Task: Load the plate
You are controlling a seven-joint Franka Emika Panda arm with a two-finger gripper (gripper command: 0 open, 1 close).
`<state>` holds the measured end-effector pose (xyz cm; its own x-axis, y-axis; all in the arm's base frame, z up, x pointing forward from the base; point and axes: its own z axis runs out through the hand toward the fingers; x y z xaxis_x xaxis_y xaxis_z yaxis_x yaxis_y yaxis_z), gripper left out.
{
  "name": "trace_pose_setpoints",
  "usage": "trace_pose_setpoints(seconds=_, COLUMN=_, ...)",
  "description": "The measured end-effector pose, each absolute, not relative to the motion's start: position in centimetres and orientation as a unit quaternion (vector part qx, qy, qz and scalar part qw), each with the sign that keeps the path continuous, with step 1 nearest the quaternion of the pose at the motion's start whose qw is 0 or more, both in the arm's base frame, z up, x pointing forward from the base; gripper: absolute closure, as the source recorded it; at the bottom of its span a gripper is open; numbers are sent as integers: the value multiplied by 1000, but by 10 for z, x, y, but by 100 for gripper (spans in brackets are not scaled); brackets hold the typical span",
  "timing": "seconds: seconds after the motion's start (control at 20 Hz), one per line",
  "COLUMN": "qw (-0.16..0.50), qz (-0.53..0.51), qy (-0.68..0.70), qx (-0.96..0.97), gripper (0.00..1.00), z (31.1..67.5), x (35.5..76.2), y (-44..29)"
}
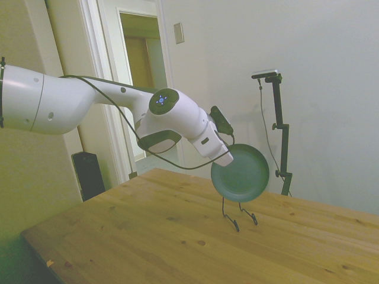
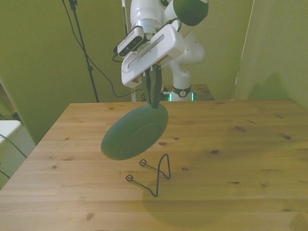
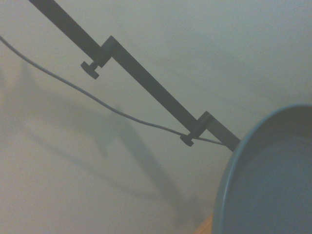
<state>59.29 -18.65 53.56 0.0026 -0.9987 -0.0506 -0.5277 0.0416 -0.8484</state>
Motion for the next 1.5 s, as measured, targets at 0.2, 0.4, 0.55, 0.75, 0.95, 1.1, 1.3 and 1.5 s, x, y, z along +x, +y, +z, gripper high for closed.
trace_pose_setpoints(seconds=0.2, qw=376, qz=-332, qy=626, qx=-597, gripper=100, z=516, x=594, y=-185)
trace_pose_setpoints(seconds=0.4, qw=389, qz=-335, qy=623, qx=-590, gripper=100, z=505, x=599, y=-181)
trace_pose_setpoints(seconds=0.55, qw=389, qz=-335, qy=624, qx=-589, gripper=100, z=497, x=603, y=-184)
trace_pose_setpoints(seconds=0.75, qw=387, qz=-331, qy=626, qx=-591, gripper=100, z=487, x=605, y=-185)
trace_pose_setpoints(seconds=0.95, qw=387, qz=-324, qy=627, qx=-593, gripper=100, z=481, x=605, y=-186)
trace_pose_setpoints(seconds=1.1, qw=387, qz=-322, qy=629, qx=-593, gripper=100, z=476, x=606, y=-187)
trace_pose_setpoints(seconds=1.3, qw=384, qz=-318, qy=632, qx=-594, gripper=100, z=468, x=607, y=-189)
trace_pose_setpoints(seconds=1.5, qw=382, qz=-316, qy=633, qx=-594, gripper=100, z=463, x=609, y=-190)
